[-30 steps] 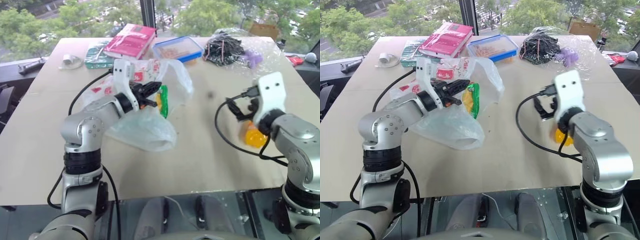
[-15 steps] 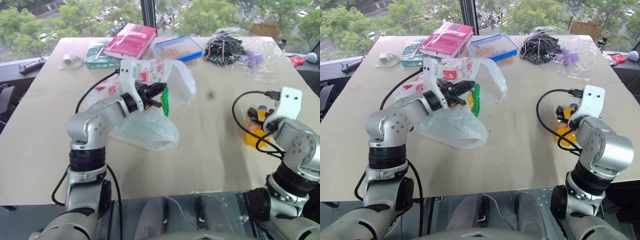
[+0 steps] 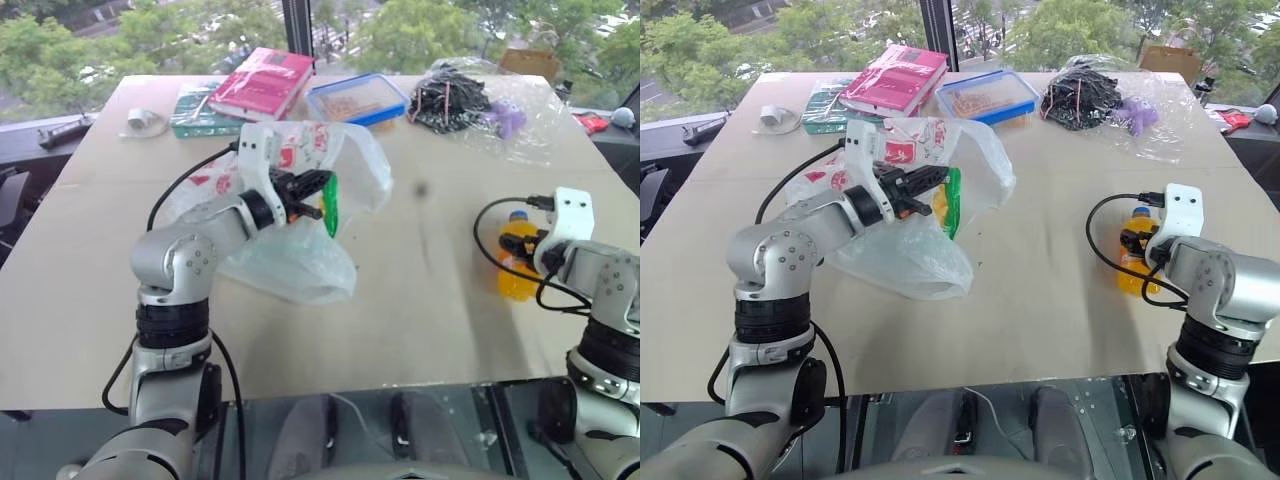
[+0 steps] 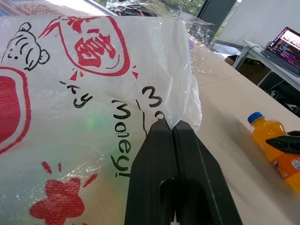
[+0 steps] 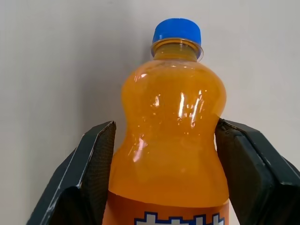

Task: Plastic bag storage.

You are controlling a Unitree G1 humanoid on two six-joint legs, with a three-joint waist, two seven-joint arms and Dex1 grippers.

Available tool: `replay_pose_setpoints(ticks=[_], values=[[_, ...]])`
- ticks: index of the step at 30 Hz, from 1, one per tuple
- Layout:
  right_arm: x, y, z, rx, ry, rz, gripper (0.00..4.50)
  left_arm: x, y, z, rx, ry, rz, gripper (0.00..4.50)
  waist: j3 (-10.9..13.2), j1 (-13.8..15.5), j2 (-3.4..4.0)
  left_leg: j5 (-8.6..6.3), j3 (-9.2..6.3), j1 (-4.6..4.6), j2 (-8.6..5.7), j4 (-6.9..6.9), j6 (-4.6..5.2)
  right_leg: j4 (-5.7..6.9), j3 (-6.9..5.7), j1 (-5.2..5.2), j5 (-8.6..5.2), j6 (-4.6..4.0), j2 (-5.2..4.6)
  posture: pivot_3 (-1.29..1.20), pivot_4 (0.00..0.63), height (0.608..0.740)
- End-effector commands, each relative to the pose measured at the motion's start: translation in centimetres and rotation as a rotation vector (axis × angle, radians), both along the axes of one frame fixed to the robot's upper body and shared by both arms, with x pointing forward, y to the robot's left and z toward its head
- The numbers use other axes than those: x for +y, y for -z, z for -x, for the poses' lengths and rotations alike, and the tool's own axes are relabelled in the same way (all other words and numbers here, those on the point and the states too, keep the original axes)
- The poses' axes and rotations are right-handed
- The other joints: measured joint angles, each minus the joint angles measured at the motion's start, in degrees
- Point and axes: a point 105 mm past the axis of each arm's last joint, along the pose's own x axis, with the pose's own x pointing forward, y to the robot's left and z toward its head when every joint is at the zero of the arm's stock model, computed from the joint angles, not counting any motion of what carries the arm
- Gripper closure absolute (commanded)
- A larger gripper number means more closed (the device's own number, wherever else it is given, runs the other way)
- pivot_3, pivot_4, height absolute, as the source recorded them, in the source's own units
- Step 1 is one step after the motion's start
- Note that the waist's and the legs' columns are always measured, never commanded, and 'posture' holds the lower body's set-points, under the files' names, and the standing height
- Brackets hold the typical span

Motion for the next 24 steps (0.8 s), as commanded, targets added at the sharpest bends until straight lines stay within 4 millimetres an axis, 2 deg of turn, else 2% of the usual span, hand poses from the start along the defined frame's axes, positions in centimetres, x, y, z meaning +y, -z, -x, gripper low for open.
replay_pose_setpoints(ticks=[1,6,8,10,11,12,14,15,16,18,21,24], values=[[2.9,-2.1,0.5,-0.089,-0.177,-0.065,1.62,0.0,-1.9,0.3,-0.072,0.014,0.005,4.50,0.01,-0.02,0.01,0.00,0.00,-0.01,0.00,-0.01,0.00,0.00,0.00,-0.01,0.00,0.00,0.01,0.00,0.150,0.740],[7.8,-5.7,1.4,-0.255,-0.429,-0.182,1.62,-0.1,-2.3,0.3,-0.079,0.024,0.017,4.50,0.02,-0.27,0.03,-0.01,0.03,0.00,0.04,0.00,0.03,0.00,0.03,-0.02,0.00,0.01,0.02,0.00,0.150,0.740],[9.5,-6.2,1.7,-0.275,-0.499,-0.217,1.62,-0.2,-2.4,0.3,-0.081,0.027,0.018,4.50,0.02,-0.19,0.03,-0.02,0.02,0.00,0.04,0.00,0.03,0.01,0.03,-0.02,0.00,0.01,0.03,0.00,0.150,0.740],[10.5,-5.8,2.2,-0.241,-0.572,-0.122,1.62,-0.1,-2.5,0.3,-0.084,0.028,0.013,4.50,0.02,0.04,0.03,-0.02,0.02,-0.01,0.04,0.01,0.03,0.00,0.02,-0.02,0.00,0.01,0.02,0.00,0.150,0.740],[10.3,-5.1,2.2,-0.209,-0.566,-0.071,1.62,-0.1,-2.5,0.3,-0.085,0.027,0.011,4.50,0.02,0.19,0.04,-0.02,-0.01,-0.03,0.03,0.01,0.04,-0.02,-0.01,-0.02,0.00,0.01,0.01,0.00,0.150,0.740],[9.9,-4.3,2.5,-0.167,-0.574,0.002,1.22,0.0,-2.6,0.3,-0.086,0.024,0.011,4.50,0.02,0.29,0.03,-0.03,-0.01,-0.05,-0.01,0.01,0.06,-0.05,-0.02,-0.02,0.00,0.01,-0.03,0.00,0.150,0.740],[8.9,-3.3,3.1,-0.107,-0.580,0.138,0.80,0.1,-2.6,0.4,-0.087,0.018,0.007,4.50,0.02,0.47,0.03,-0.03,-0.01,-0.09,-0.04,0.02,0.04,-0.14,-0.03,0.00,0.00,0.01,-0.06,0.00,0.150,0.740],[8.6,-3.1,3.3,-0.089,-0.588,0.184,0.27,0.2,-2.6,0.4,-0.088,0.017,0.005,4.50,0.03,0.42,0.03,0.00,0.01,-0.14,-0.04,0.04,0.01,-0.21,-0.03,0.00,0.00,0.02,-0.07,0.00,0.150,0.740],[8.4,-2.9,3.7,-0.073,-0.608,0.230,0.05,0.2,-2.6,0.5,-0.088,0.016,0.004,4.50,0.03,0.30,0.03,0.00,0.03,-0.15,-0.04,0.03,0.01,-0.26,-0.01,-0.01,0.01,0.03,-0.07,0.00,0.150,0.740],[8.3,-2.5,4.5,-0.043,-0.647,0.251,0.05,0.4,-2.5,0.6,-0.086,0.013,0.002,4.50,0.03,0.11,0.04,0.00,0.06,-0.15,-0.04,0.02,0.00,-0.27,0.02,-0.02,0.01,0.03,-0.07,0.00,0.150,0.740],[8.3,-1.0,5.0,0.005,-0.640,0.177,0.05,0.4,-2.3,0.7,-0.081,0.012,0.002,4.50,0.01,0.07,-0.01,-0.03,0.03,-0.13,0.07,0.02,0.04,-0.28,-0.01,0.00,0.00,0.03,0.01,0.00,0.150,0.740],[9.6,0.0,5.2,0.029,-0.666,0.051,0.05,0.3,-2.2,0.7,-0.081,0.013,0.004,4.50,0.01,-0.01,-0.01,-0.12,0.05,-0.11,0.08,0.04,0.19,-0.24,0.01,0.02,0.01,0.03,0.02,0.00,0.150,0.740]])
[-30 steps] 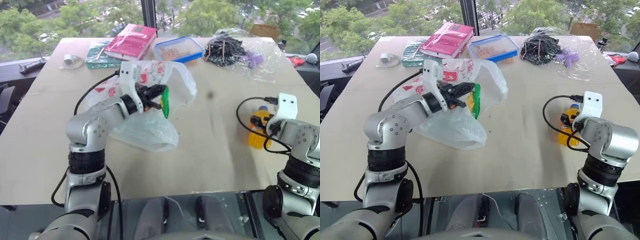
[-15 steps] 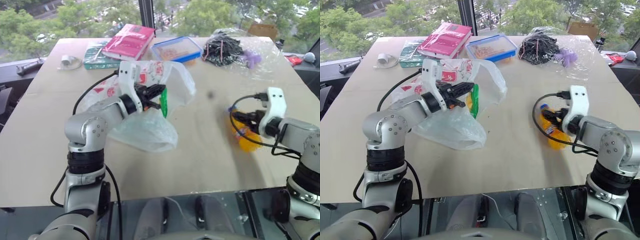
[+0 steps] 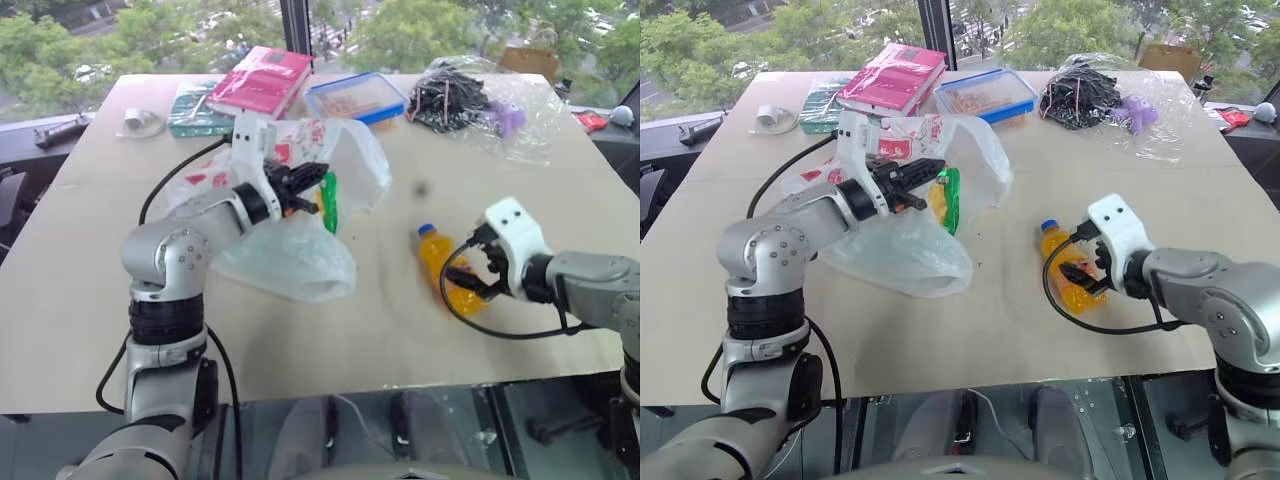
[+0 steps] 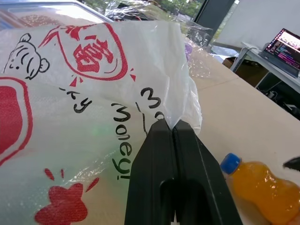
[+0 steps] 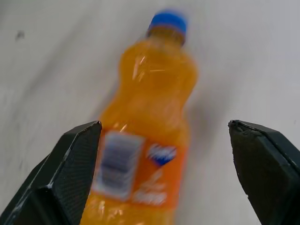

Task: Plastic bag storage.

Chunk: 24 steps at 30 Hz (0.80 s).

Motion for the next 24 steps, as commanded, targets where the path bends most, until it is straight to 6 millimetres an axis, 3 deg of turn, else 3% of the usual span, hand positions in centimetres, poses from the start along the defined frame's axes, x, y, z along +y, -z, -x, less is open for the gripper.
replay_pose_setpoints(ticks=[1,6,12,14,17,24], values=[[1.1,0.2,0.3,0.035,-0.023,-0.102,0.05,-0.1,-1.5,0.7,-0.066,0.012,0.006,4.50,0.00,-0.04,0.00,0.00,0.01,0.00,-0.01,0.03,0.00,0.03,0.02,0.00,0.00,0.00,-0.01,0.00,0.150,0.740],[1.2,2.0,0.3,0.109,0.002,-0.080,0.05,-0.2,-1.5,0.7,-0.066,0.015,0.008,4.50,0.00,0.01,0.00,0.00,0.01,0.01,-0.01,0.03,0.00,0.03,0.01,0.00,0.00,0.00,-0.01,0.00,0.150,0.740],[1.1,2.8,0.2,0.145,-0.023,0.022,0.05,-0.2,-1.5,0.7,-0.068,0.014,0.004,4.50,0.00,0.06,0.00,0.00,0.02,0.01,-0.03,0.05,0.00,0.03,0.02,0.01,0.00,0.00,-0.03,0.00,0.150,0.740],[1.2,2.8,0.1,0.142,-0.032,0.037,0.53,-0.2,-1.5,0.7,-0.069,0.013,0.002,4.50,0.00,0.04,0.00,0.00,0.01,0.01,-0.03,0.06,0.00,0.03,0.01,0.01,0.00,0.00,-0.02,0.00,0.150,0.740],[1.4,1.8,-0.2,0.080,-0.052,0.061,1.34,-0.1,-1.6,0.8,-0.072,0.013,0.001,4.50,0.00,0.04,0.00,0.00,0.01,0.01,-0.03,0.06,0.01,0.03,0.01,0.01,0.00,0.00,-0.02,0.00,0.150,0.740],[3.2,-1.9,-0.4,-0.124,-0.146,-0.040,1.34,-0.1,-1.9,0.9,-0.078,0.021,0.006,4.50,0.01,0.03,0.01,-0.01,0.02,0.00,-0.03,0.05,0.01,0.03,0.01,0.00,0.00,0.01,-0.02,0.00,0.150,0.740]])
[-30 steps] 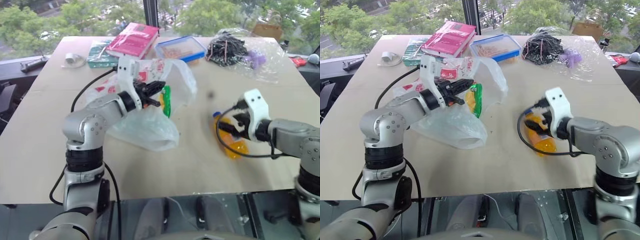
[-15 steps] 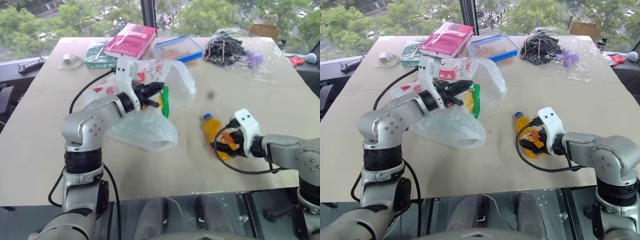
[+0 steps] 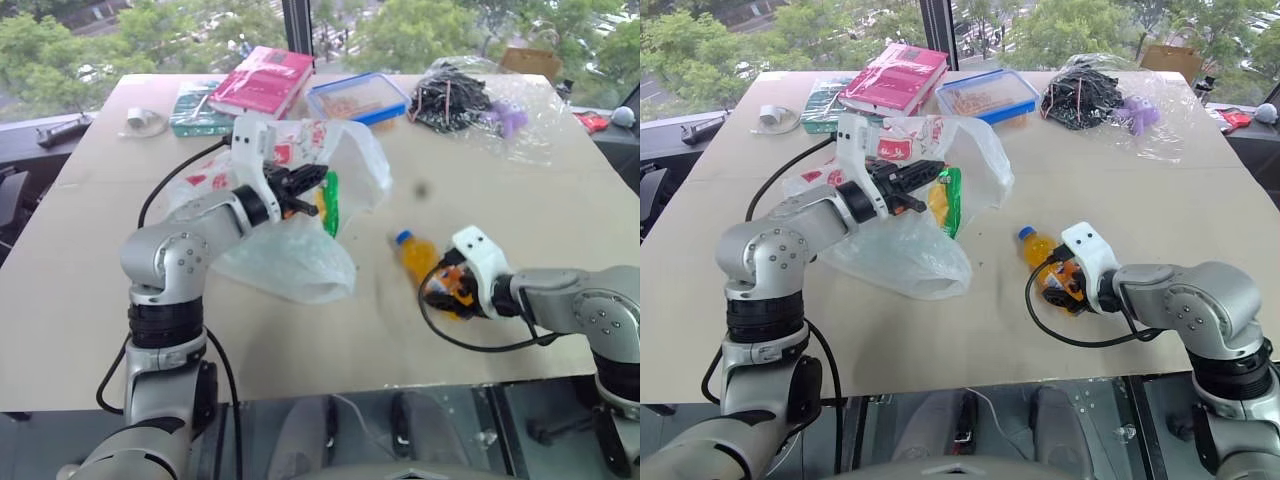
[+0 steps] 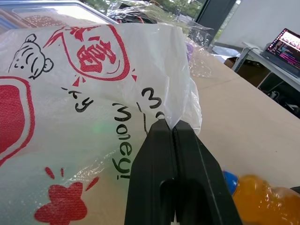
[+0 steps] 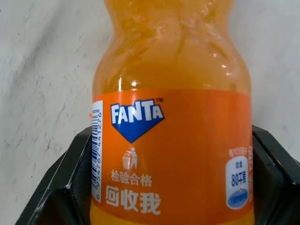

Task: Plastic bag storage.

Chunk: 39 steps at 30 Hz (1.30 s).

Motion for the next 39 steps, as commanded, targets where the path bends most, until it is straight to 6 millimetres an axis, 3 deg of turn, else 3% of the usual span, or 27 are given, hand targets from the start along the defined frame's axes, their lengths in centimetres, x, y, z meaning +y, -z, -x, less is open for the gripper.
replay_pose_setpoints(ticks=[1,6,10,14,18,22,27,29,30,34,39], values=[[1.7,-3.7,-0.1,-0.181,-0.079,-0.093,1.34,-0.2,-1.8,0.8,-0.069,0.030,0.008,4.50,0.00,-0.05,0.00,0.00,0.00,0.00,0.01,0.00,0.00,0.00,0.00,0.00,0.00,0.00,0.01,0.00,0.150,0.740],[4.3,-5.0,-1.2,-0.235,-0.129,-0.135,1.34,-0.8,-3.0,2.4,-0.086,0.151,0.020,4.50,0.01,-0.22,0.01,0.01,0.00,0.00,0.02,0.01,-0.01,0.03,0.01,-0.01,0.00,0.00,0.02,0.00,0.150,0.740],[7.1,-5.5,-4.5,-0.275,-0.150,-0.137,1.34,-1.3,-3.8,3.9,-0.100,0.241,0.007,4.50,0.01,-0.32,0.01,0.12,0.01,0.01,0.02,0.03,-0.21,0.08,0.01,-0.05,0.00,0.00,0.02,0.00,0.150,0.740],[9.4,-5.4,-7.0,-0.318,-0.181,-0.138,1.34,-1.2,-4.0,4.2,-0.103,0.236,0.007,4.50,0.02,-0.10,0.02,0.13,0.00,-0.01,0.00,0.02,-0.23,0.06,-0.01,-0.06,0.00,-0.01,0.02,0.00,0.150,0.740],[14.2,-6.4,-9.4,-0.407,-0.279,-0.196,1.34,-0.9,-4.1,4.7,-0.109,0.223,-0.001,4.50,0.04,-0.44,0.03,0.14,0.05,-0.04,-0.04,0.02,-0.23,0.04,0.03,-0.10,0.00,0.00,0.01,0.00,0.150,0.740],[19.0,-7.9,-9.8,-0.480,-0.414,-0.297,1.34,-0.4,-4.0,4.8,-0.116,0.180,-0.045,4.50,0.06,-1.16,0.04,0.16,0.08,-0.04,0.01,-0.06,-0.28,0.10,0.06,-0.22,0.00,-0.01,0.06,0.00,0.150,0.740],[22.7,-7.5,-10.2,-0.474,-0.460,-0.382,1.34,0.5,-3.7,4.5,-0.123,0.100,-0.067,4.50,0.07,-1.41,0.05,0.16,0.05,-0.05,0.00,-0.10,-0.32,0.04,0.05,-0.21,0.01,-0.01,0.01,0.00,0.150,0.740],[23.6,-6.9,-10.3,-0.452,-0.464,-0.416,0.32,0.9,-3.6,4.2,-0.122,0.060,-0.067,4.50,0.07,-1.48,0.05,0.17,0.04,-0.04,-0.01,-0.11,-0.34,0.06,0.04,-0.21,0.01,-0.02,0.02,0.00,0.150,0.740],[24.0,-6.5,-10.1,-0.429,-0.477,-0.441,0.07,1.1,-3.5,4.1,-0.120,0.044,-0.066,4.50,0.07,-1.52,0.06,0.19,0.03,-0.04,-0.01,-0.12,-0.37,0.06,0.03,-0.22,0.01,-0.02,0.02,0.00,0.150,0.740],[24.1,-6.5,-10.5,-0.474,-0.451,-0.458,0.07,1.6,-3.0,3.9,-0.111,0.006,-0.069,4.50,0.08,-1.80,0.07,0.22,0.01,-0.02,0.00,-0.16,-0.45,0.10,0.04,-0.23,0.01,-0.03,0.02,0.00,0.150,0.740],[22.2,-7.3,-9.8,-0.596,-0.493,-0.430,0.07,2.9,-2.3,2.7,-0.093,-0.079,-0.049,4.50,0.09,-1.54,0.09,0.27,-0.03,-0.01,0.00,-0.18,-0.54,0.18,0.02,-0.27,0.01,-0.04,0.01,0.00,0.150,0.740]])
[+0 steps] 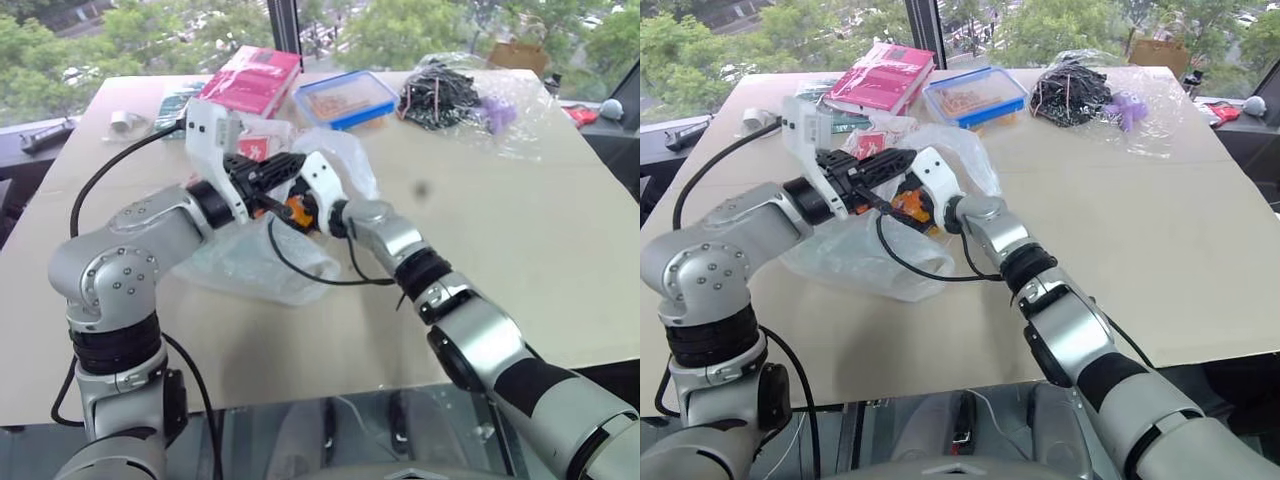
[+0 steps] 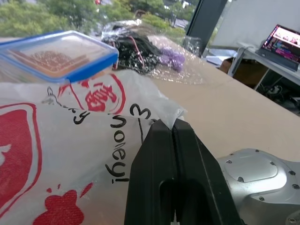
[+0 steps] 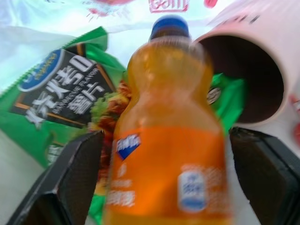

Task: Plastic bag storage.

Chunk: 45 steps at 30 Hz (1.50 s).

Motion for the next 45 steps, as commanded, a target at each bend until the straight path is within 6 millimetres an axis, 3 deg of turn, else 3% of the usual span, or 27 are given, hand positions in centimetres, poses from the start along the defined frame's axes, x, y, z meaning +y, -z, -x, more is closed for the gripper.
replay_pose_setpoints(ticks=[1,8,13,17,21,25,32,35,42,43,45], values=[[-0.3,-3.7,1.8,-0.162,-0.083,-0.062,0.07,1.2,0.6,-1.0,0.015,-0.076,0.008,4.50,0.00,0.07,0.01,0.00,-0.01,0.00,-0.02,0.00,0.00,0.00,-0.01,0.01,0.00,0.00,-0.02,0.00,0.150,0.740],[-6.1,-4.8,3.8,-0.201,0.025,-0.038,0.07,1.7,0.8,-2.4,0.021,-0.092,0.025,4.50,0.00,0.18,-0.01,0.02,0.00,0.02,-0.03,0.03,-0.02,0.11,0.00,-0.02,0.00,0.00,-0.03,0.00,0.150,0.740],[-8.9,-5.5,4.1,-0.185,0.140,-0.034,0.07,1.7,0.8,-2.8,0.013,-0.086,0.021,4.50,0.00,0.19,-0.01,0.03,0.03,0.07,-0.04,0.06,-0.03,0.20,0.03,-0.02,-0.01,-0.01,-0.04,0.00,0.150,0.740],[-11.3,-5.8,3.0,-0.169,0.281,-0.029,0.07,1.4,0.5,-2.6,-0.016,-0.073,0.010,4.50,-0.01,0.21,-0.01,0.03,0.04,0.07,-0.04,0.06,-0.02,0.21,0.04,-0.02,-0.01,-0.01,-0.04,0.00,0.150,0.740],[-12.8,-6.6,2.2,-0.105,0.342,-0.097,0.07,1.3,0.5,-2.3,-0.023,-0.072,0.001,4.50,-0.01,0.37,-0.02,0.03,0.05,0.07,-0.04,0.06,-0.01,0.20,0.04,-0.01,-0.01,-0.01,-0.06,0.00,0.150,0.740],[-14.2,-5.8,0.5,-0.074,0.421,-0.070,0.07,1.3,0.3,-2.2,-0.035,-0.081,-0.003,4.50,-0.01,0.33,-0.01,0.03,0.06,0.07,-0.05,0.06,0.00,0.21,0.05,-0.01,-0.01,-0.01,-0.05,0.00,0.150,0.740],[-13.6,-4.9,-1.9,-0.072,0.391,-0.044,0.07,1.1,0.4,-1.8,-0.043,-0.081,-0.012,4.50,-0.01,0.11,-0.01,0.03,0.08,0.07,-0.05,0.05,0.01,0.20,0.07,-0.01,-0.01,-0.01,-0.04,0.00,0.150,0.740],[-13.5,-5.3,-2.4,-0.082,0.379,-0.067,0.89,1.1,0.3,-1.7,-0.047,-0.082,-0.011,4.50,0.00,0.07,-0.01,0.03,0.09,0.07,-0.04,0.05,0.01,0.20,0.08,-0.01,0.00,-0.01,-0.03,0.00,0.150,0.740],[-13.2,-6.2,-1.6,-0.105,0.317,-0.108,4.12,1.3,0.6,-1.5,-0.041,-0.078,-0.030,4.50,0.00,0.15,-0.01,0.03,0.09,0.06,-0.03,0.04,0.02,0.19,0.08,-0.01,0.00,-0.01,-0.04,0.00,0.150,0.740],[-13.2,-6.2,-1.5,-0.104,0.312,-0.108,4.44,1.3,0.7,-1.4,-0.032,-0.068,-0.026,4.50,-0.01,0.15,-0.01,0.03,0.09,0.06,-0.03,0.04,0.02,0.19,0.08,-0.01,0.00,-0.01,-0.04,0.00,0.150,0.740],[-13.4,-6.2,-1.5,-0.100,0.314,-0.109,4.50,1.3,0.0,-0.6,-0.030,-0.004,0.037,4.25,-0.01,0.13,-0.01,0.03,0.08,0.07,-0.03,0.04,0.02,0.19,0.07,-0.01,0.00,-0.01,-0.04,0.00,0.150,0.740]])
